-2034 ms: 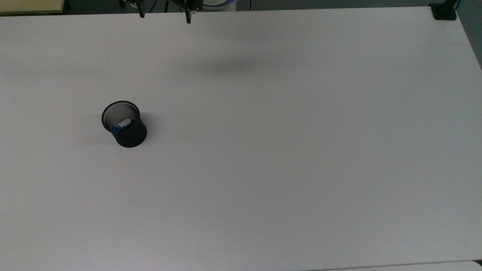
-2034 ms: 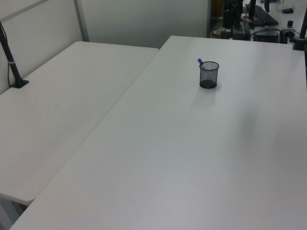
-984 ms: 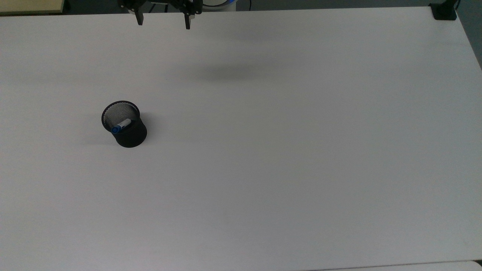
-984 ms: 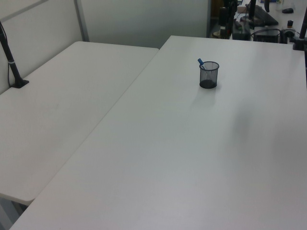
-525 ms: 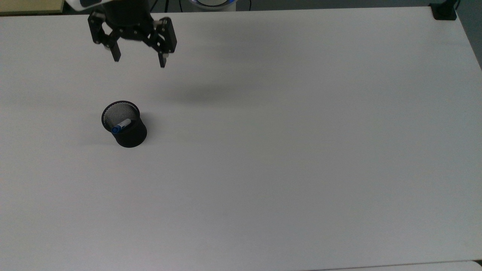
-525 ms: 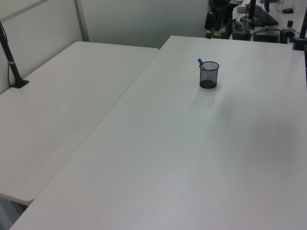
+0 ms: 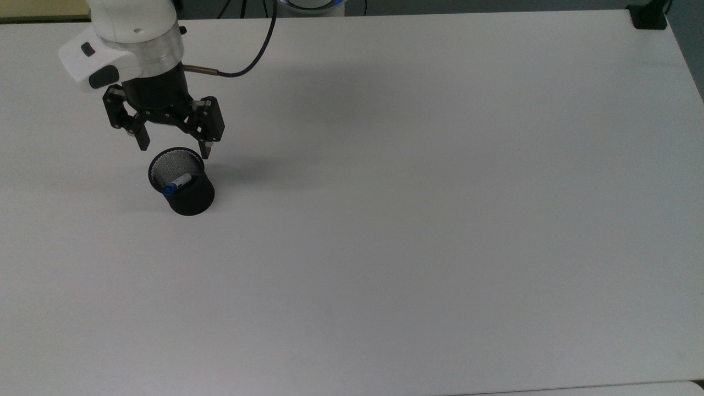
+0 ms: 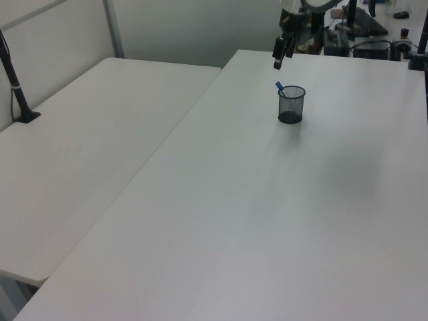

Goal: Remove the marker
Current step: 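Lower the open gripper over the marker in the pen cup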

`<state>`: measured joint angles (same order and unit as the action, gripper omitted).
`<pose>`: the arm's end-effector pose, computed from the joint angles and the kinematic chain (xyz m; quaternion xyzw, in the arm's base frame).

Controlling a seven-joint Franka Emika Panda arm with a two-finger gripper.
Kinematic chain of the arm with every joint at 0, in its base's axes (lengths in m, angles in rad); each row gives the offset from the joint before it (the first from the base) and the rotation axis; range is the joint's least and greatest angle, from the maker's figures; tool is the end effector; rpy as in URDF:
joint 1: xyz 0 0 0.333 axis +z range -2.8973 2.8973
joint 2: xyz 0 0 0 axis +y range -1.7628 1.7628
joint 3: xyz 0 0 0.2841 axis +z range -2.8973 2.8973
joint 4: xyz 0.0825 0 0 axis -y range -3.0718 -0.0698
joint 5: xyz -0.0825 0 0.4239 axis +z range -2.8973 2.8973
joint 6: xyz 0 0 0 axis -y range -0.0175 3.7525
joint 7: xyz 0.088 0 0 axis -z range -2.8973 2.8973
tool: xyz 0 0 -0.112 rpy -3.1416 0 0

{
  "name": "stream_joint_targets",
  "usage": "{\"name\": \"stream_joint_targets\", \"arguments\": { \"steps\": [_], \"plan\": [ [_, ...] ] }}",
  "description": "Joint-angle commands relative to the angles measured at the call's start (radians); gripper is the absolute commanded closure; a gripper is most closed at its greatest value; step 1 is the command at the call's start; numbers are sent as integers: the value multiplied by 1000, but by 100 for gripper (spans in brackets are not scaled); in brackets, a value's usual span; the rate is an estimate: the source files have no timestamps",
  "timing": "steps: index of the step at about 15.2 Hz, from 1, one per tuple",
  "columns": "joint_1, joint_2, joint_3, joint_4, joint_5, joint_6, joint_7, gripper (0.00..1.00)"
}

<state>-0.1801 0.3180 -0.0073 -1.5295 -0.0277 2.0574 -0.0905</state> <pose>0.6943 -0.1328 0.4494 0.9935 -0.0427 0.1018 0.0283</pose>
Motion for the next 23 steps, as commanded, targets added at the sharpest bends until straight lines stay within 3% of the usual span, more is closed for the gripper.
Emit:
{"name": "stream_joint_targets", "arguments": {
  "steps": [1,7,12,18,20,23],
  "plan": [
    [7,30,-33,6,-6,15,-86,5],
    [8,93,-51,6,-28,99,-126,11],
    [10,124,-51,9,-31,164,-120,25],
    [22,153,-51,9,-31,182,-117,35],
    [21,150,-51,9,-31,182,-118,53],
    [19,145,-51,9,-31,181,-121,71]
  ]
}}
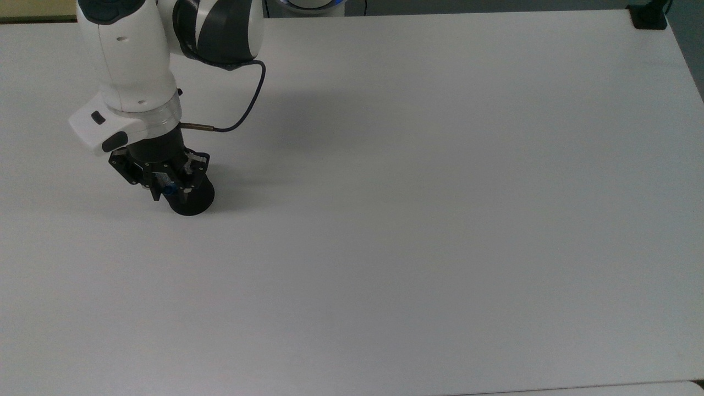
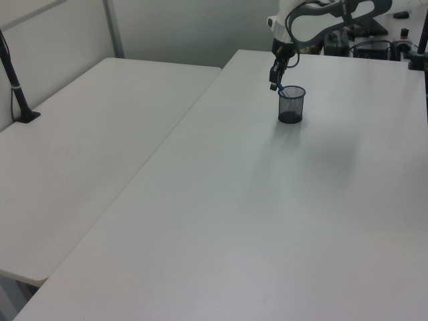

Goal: Remove the marker
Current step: 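Close the gripper on the blue-capped marker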

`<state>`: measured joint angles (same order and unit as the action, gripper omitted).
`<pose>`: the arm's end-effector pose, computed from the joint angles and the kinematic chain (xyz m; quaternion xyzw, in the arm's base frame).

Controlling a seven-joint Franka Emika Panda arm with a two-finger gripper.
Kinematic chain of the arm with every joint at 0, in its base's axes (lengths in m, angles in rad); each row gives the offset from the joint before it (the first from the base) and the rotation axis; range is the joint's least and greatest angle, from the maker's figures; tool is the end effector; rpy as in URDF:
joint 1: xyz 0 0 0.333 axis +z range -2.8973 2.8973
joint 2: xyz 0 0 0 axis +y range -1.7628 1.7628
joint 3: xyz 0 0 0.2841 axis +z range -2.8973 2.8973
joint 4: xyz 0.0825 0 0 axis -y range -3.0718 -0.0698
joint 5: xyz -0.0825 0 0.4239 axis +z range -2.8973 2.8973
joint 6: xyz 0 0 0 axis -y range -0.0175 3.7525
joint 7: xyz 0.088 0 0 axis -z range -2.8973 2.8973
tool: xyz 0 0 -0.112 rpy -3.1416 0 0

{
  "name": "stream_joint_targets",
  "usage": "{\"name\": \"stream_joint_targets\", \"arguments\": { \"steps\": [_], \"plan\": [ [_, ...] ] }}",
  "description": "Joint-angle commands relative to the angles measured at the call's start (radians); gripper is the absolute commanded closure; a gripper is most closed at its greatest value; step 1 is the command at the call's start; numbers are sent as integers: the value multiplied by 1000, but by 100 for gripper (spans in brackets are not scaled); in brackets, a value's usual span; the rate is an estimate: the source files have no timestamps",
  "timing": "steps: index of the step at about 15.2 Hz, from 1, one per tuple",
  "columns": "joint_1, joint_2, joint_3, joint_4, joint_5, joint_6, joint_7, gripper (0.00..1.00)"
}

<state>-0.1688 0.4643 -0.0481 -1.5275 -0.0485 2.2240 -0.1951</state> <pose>0.7164 -0.1551 0.3638 0.9927 0.0054 0.1071 0.0543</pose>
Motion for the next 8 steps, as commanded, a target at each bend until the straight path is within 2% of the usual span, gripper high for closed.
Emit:
{"name": "stream_joint_targets", "arguments": {
  "steps": [1,2,4,8],
  "plan": [
    [8,-4,-10,6,-10,14,-18,76],
    [8,-10,-10,6,-10,14,-18,80],
    [5,-18,-10,7,-10,13,-20,80],
    [3,-26,-10,6,-11,11,-21,93]
  ]
}}
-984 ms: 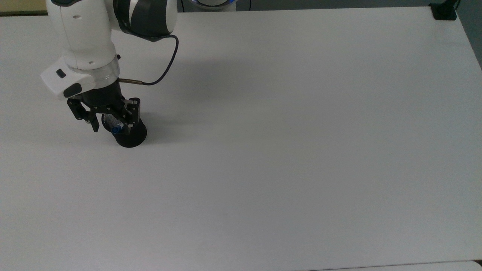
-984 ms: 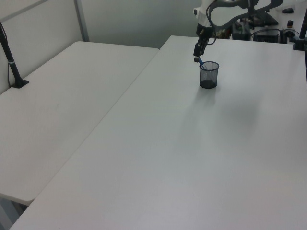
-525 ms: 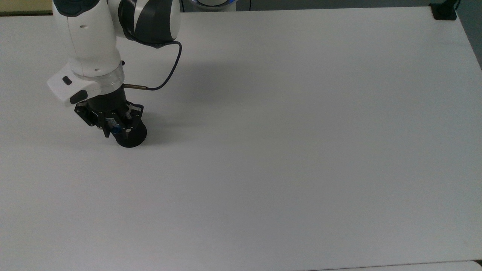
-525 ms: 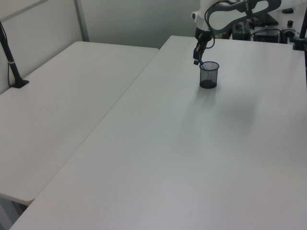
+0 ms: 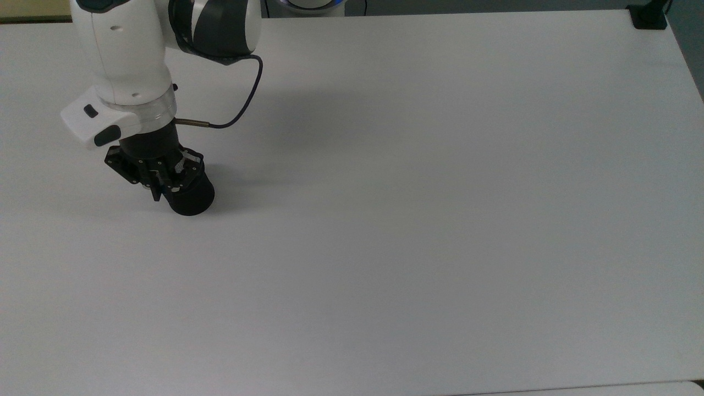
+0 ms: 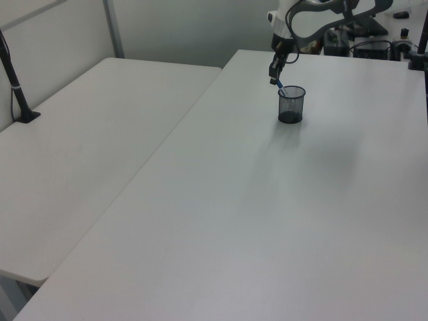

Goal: Remove the marker
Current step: 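Close the gripper on the blue-capped marker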

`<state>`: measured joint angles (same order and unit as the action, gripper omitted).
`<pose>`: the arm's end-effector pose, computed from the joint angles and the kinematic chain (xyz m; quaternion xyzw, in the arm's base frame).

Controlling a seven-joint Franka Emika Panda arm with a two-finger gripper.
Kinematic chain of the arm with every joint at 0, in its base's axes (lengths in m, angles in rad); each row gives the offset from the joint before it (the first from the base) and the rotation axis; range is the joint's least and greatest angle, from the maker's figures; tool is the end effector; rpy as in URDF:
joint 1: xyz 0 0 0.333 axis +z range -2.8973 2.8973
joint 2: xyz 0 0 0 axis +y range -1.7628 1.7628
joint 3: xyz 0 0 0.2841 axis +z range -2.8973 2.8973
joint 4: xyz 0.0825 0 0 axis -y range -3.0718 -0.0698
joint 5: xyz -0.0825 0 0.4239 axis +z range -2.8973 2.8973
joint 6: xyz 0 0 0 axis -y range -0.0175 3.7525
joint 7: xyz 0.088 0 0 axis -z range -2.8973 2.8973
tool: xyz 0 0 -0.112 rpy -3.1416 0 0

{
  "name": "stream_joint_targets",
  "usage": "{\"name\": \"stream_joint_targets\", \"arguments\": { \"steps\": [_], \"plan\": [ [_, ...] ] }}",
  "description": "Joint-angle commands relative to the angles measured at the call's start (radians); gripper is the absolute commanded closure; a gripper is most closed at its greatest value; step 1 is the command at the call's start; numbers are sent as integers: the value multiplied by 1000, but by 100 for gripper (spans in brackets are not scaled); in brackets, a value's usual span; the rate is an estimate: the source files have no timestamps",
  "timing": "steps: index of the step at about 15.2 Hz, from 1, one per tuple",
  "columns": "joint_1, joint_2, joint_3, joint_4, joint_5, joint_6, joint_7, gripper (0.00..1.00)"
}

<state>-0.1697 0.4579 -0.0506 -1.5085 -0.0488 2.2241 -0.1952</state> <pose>0.7191 -0.1578 0.3787 0.9912 0.0038 0.1193 0.0577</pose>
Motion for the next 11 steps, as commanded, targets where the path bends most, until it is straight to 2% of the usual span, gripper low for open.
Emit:
{"name": "stream_joint_targets", "arguments": {
  "steps": [1,11],
  "plan": [
    [4,-22,-8,-13,-11,11,-21,93],
    [-1,-93,-9,-12,4,-40,-18,93]
  ]
}}
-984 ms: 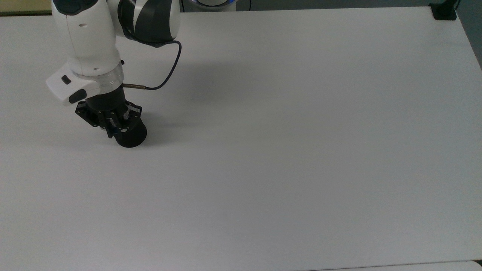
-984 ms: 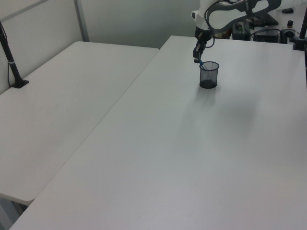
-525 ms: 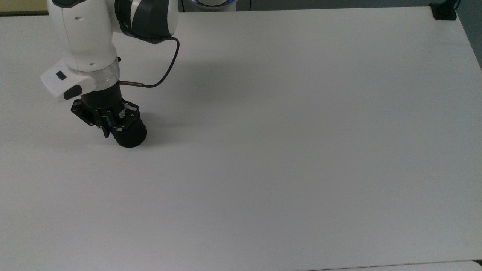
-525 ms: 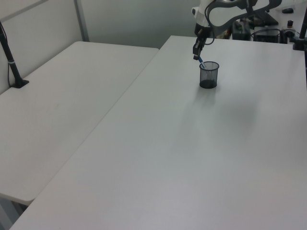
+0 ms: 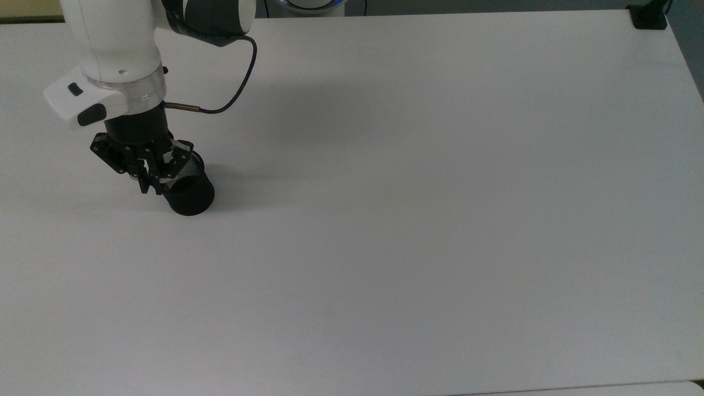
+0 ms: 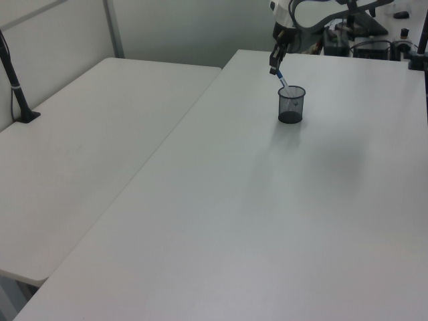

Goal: Remove the marker
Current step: 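Lift the marker straight up out of the pen cup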

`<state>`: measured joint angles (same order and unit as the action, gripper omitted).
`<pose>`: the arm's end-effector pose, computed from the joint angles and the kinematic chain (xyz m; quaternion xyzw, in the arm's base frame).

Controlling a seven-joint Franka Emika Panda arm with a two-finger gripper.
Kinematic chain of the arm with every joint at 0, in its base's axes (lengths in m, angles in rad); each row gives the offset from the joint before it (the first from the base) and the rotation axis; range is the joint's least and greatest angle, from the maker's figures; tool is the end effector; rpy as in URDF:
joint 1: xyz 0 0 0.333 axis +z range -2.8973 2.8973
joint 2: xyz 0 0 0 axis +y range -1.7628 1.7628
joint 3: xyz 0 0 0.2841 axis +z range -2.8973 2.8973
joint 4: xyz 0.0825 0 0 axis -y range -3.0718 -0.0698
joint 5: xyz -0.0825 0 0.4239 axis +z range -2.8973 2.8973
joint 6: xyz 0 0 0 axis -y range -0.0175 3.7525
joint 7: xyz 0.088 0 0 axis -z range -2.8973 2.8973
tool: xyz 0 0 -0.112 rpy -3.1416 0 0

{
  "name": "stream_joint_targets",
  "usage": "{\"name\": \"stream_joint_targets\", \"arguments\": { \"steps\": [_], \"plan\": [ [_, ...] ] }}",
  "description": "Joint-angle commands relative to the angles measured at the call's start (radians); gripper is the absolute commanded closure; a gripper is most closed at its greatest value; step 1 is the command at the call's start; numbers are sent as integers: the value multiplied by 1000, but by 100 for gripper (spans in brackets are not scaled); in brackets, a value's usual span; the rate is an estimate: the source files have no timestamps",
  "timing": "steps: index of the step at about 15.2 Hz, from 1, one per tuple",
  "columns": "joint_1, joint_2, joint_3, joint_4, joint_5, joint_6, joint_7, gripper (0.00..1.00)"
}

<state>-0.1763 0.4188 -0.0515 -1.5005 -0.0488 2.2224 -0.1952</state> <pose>0.7166 -0.1629 0.4116 0.9880 -0.0006 0.1411 0.0624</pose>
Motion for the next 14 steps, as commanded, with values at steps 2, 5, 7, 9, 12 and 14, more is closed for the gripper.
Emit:
{"name": "stream_joint_targets", "arguments": {
  "steps": [2,5,7,9,12,14],
  "plan": [
    [6,-81,-7,-20,7,-61,-17,94],
    [8,-123,-7,-20,18,-84,-15,93],
    [8,-149,-5,-20,20,-102,-15,93],
    [12,-173,-4,-20,21,-128,-15,93],
    [18,-201,2,-20,24,-188,-17,93],
    [26,-207,9,-21,24,-248,-18,93]
  ]
}}
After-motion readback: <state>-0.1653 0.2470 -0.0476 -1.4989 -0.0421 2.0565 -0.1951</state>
